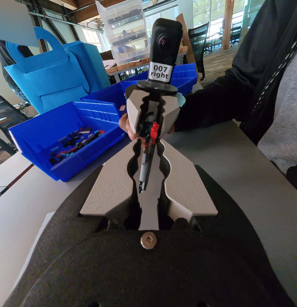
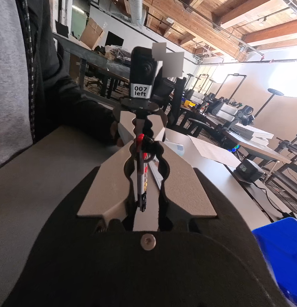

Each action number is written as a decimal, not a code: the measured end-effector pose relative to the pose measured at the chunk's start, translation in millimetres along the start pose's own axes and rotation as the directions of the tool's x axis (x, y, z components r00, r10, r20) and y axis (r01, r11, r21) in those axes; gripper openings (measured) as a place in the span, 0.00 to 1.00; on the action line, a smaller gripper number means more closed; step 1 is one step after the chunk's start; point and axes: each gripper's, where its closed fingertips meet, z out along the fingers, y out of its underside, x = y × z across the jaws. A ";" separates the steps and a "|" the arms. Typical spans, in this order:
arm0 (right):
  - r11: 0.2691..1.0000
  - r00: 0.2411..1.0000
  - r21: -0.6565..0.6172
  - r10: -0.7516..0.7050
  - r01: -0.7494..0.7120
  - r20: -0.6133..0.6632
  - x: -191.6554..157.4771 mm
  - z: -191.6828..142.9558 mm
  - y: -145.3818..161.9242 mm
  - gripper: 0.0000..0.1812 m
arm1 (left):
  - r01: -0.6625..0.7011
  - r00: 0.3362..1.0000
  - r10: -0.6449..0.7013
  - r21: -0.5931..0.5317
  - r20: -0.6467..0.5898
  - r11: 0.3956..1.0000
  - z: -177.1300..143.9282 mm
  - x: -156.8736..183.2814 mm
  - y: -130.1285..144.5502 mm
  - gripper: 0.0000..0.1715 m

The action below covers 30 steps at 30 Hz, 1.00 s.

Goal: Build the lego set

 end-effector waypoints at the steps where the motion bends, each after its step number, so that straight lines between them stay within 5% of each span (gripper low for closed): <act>1: 1.000 1.000 0.007 0.012 -0.012 0.003 0.0 -0.2 -0.9 0.13 | -0.016 1.000 0.016 0.002 -0.005 1.000 -0.2 1.9 -0.6 0.08; 18: 0.996 0.996 0.038 0.083 -0.084 0.024 -0.9 1.1 -3.2 0.14 | -0.024 1.000 0.023 -0.014 -0.016 1.000 -3.2 3.9 -1.1 0.07; 24: 0.999 0.999 -0.031 0.033 -0.034 -0.040 5.5 0.4 5.2 0.20 | -0.115 0.992 0.118 -0.069 0.051 0.991 -5.3 -3.7 8.5 0.06; 30: 0.995 0.999 -0.097 -0.011 0.007 -0.041 4.0 -8.0 13.3 0.15 | -0.139 0.989 0.142 -0.076 0.044 0.987 -2.5 -0.6 12.3 0.06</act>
